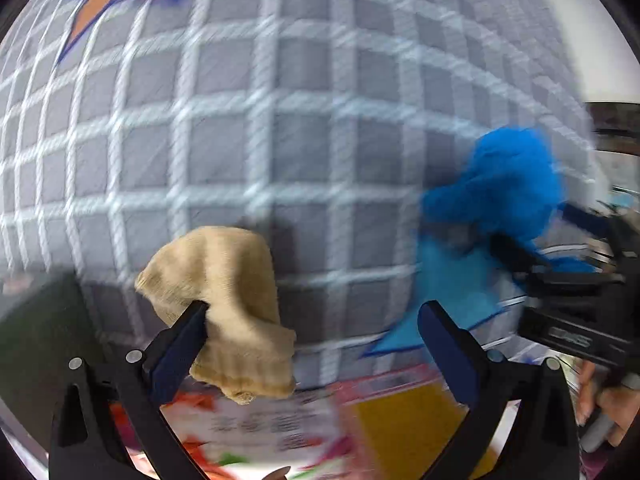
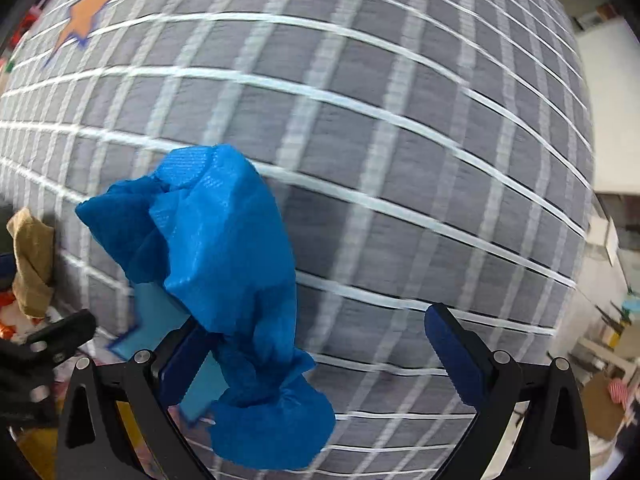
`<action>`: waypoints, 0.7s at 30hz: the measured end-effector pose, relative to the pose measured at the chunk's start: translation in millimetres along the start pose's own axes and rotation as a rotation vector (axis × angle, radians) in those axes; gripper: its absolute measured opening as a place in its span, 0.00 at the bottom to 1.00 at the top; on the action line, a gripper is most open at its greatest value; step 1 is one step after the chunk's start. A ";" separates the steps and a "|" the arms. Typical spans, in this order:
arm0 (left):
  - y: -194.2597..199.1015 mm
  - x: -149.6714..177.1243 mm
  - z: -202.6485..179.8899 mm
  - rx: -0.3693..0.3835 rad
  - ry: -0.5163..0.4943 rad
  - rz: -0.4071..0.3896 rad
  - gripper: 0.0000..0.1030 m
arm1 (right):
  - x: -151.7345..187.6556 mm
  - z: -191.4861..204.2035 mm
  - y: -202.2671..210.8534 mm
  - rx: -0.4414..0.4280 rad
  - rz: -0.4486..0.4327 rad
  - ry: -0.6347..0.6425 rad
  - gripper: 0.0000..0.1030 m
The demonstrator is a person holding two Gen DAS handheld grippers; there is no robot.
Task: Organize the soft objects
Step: 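Grasp the blue cloth with the right tool while the left tool grasps the beige knit sock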
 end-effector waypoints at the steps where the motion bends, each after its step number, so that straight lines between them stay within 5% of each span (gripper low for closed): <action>1: 7.1 -3.5 -5.6 0.009 -0.012 -0.028 1.00 | -0.8 -12.2 -0.4 0.011 0.003 -0.023 0.99; 4: 34.2 -9.1 -10.9 -0.030 -0.051 -0.118 1.00 | 2.0 -51.3 3.6 0.047 0.002 -0.100 0.99; 6: 42.5 -7.2 -8.4 -0.070 -0.066 -0.142 1.00 | 7.4 -67.2 12.9 -0.042 -0.022 -0.148 0.99; 11: 28.1 -1.0 19.4 -0.120 -0.044 -0.090 1.00 | 4.9 -67.4 30.5 -0.139 -0.084 -0.147 0.99; 21: -37.6 37.2 53.1 -0.194 0.007 -0.038 1.00 | -42.1 -46.5 0.9 -0.086 -0.054 -0.121 1.00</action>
Point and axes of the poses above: each gripper's, at about its wrist camera, not at the fingertips, and y roughly against the way its jaws point, z to its left, x to its underside, the point moved 3 cm from there along -y, roughly the way its jaws point
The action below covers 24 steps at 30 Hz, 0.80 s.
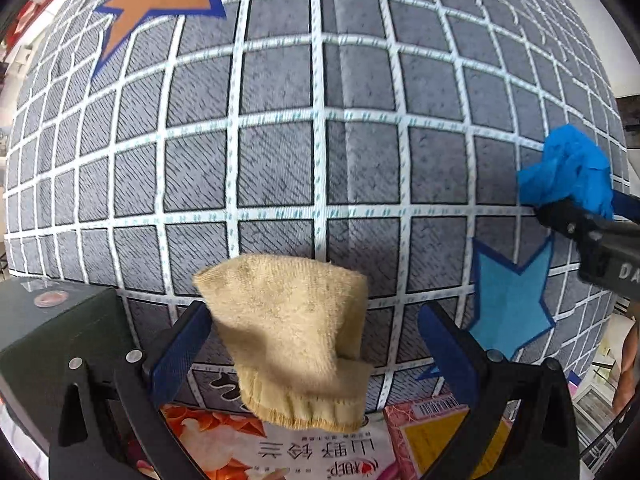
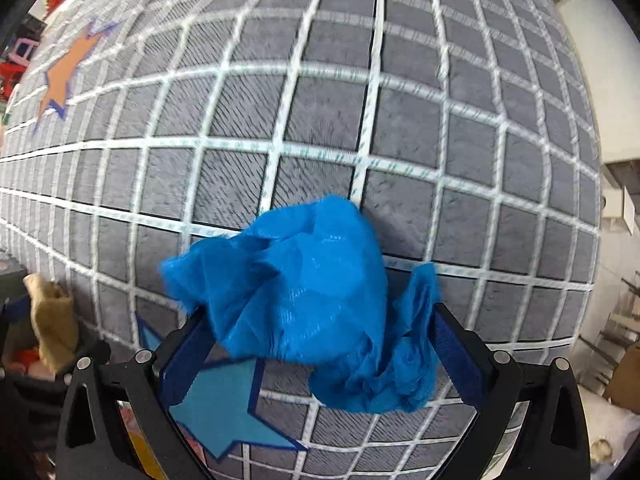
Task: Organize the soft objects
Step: 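Grasp the blue cloth with the right tool while the left tool grasps the beige knit sock, then carry the blue cloth and beige sock in both tools over the white box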
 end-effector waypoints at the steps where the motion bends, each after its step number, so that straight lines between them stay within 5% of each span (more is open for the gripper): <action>1: -6.5 7.5 6.8 -0.010 -0.005 -0.010 1.00 | -2.4 -0.8 -0.3 -0.001 -0.002 -0.015 1.00; 7: -13.2 11.6 -4.6 -0.012 -0.014 -0.041 1.00 | -19.3 0.4 -4.1 -0.001 -0.015 -0.030 1.00; 14: 17.4 -11.7 -13.3 -0.012 -0.006 -0.023 0.99 | 23.5 43.7 -4.0 0.012 -0.033 -0.039 0.96; 15: 18.8 -15.0 -14.2 -0.011 -0.012 -0.034 0.93 | 25.7 43.7 -1.0 0.014 -0.038 -0.039 0.93; 17: 30.6 -15.4 -21.1 -0.013 -0.058 -0.081 0.75 | 29.5 45.6 10.2 0.014 -0.061 -0.040 0.61; 19: 39.9 -17.9 -27.9 -0.022 -0.116 -0.107 0.32 | 33.2 46.6 20.5 0.014 -0.083 -0.026 0.33; 20: 42.4 -19.7 -30.0 -0.024 -0.134 -0.108 0.23 | 34.9 46.4 22.8 0.000 -0.079 -0.026 0.32; 24: 64.3 -29.3 -32.7 -0.007 -0.142 -0.154 0.20 | 45.2 38.4 39.4 -0.070 -0.092 -0.090 0.32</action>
Point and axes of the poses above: each gripper's, at about its wrist camera, not at the fingertips, and y roughly against the way its jaws point, z to its left, x to its underside, the point moved 3 cm from there along -y, roughly the way its jaws point
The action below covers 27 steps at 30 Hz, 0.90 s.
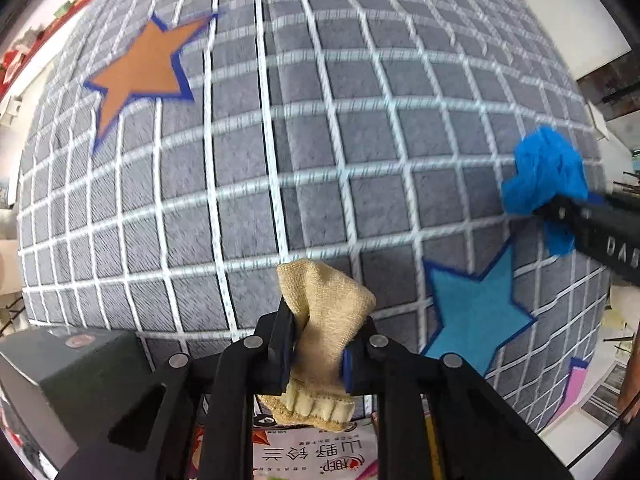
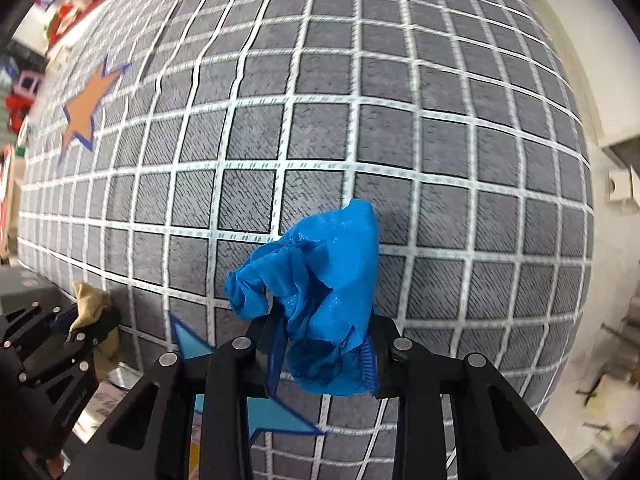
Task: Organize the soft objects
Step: 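Carry the blue cloth and beige sock in both tools over the white box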
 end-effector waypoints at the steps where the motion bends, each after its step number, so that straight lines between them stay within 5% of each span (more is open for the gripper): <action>1: 7.2 -3.8 -1.7 -0.004 -0.012 -0.018 0.20 | 3.4 -2.0 7.6 -0.012 -0.008 -0.016 0.32; 11: 94.4 -24.8 -70.2 0.035 -0.247 -0.198 0.20 | 51.0 -26.5 84.2 -0.068 -0.086 -0.158 0.32; 18: 132.5 8.1 -110.0 0.086 -0.377 -0.274 0.20 | 89.8 -48.2 120.5 -0.047 -0.132 -0.229 0.32; 27: 183.2 71.9 -116.8 0.115 -0.417 -0.346 0.20 | 136.3 -18.2 143.5 -0.059 -0.168 -0.257 0.32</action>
Point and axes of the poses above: each gripper's, at about its wrist camera, not at the fingertips, and y roughly against the way its jaws point, z to its left, x to its underside, the point moved 3 cm from there along -y, roughly the way its jaws point
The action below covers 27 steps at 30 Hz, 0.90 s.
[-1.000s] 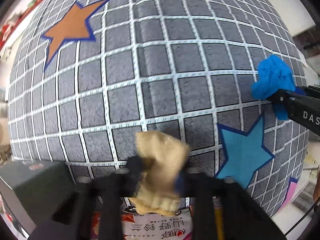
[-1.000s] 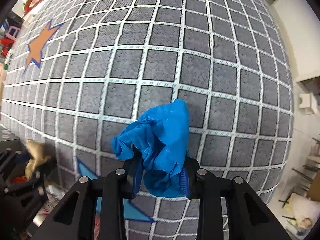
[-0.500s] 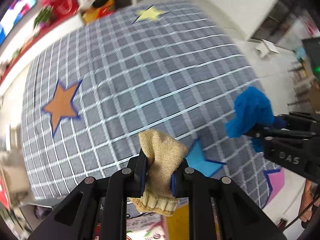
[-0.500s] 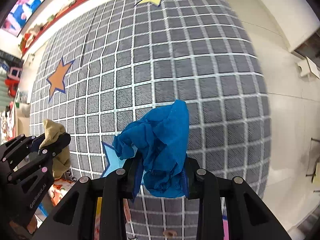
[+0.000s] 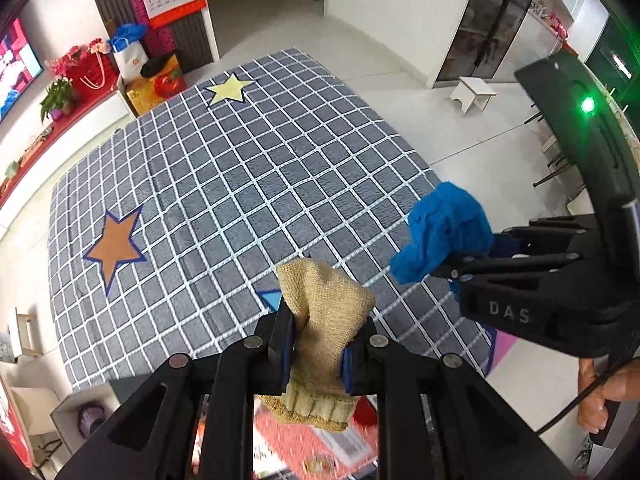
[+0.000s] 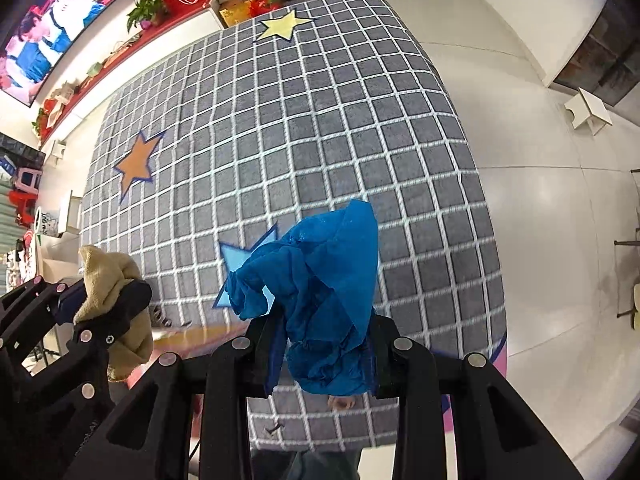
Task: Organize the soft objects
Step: 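Carry the blue cloth and beige sock in both tools over the white box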
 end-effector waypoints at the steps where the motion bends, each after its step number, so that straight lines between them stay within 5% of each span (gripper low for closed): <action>1: 5.6 4.9 0.4 0.000 0.003 -0.006 0.20 | 5.2 3.4 2.3 -0.005 -0.003 0.000 0.32; 27: 78.0 164.9 63.1 -0.076 0.230 -0.016 0.20 | 133.2 119.5 46.3 -0.100 -0.030 0.117 0.32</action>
Point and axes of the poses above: each gripper's, at about its wrist camera, not at the fingertips, and y roughly against the way its jaws point, z to its left, x to its underside, the point moved 3 cm from there along -y, roughly the way its jaws point
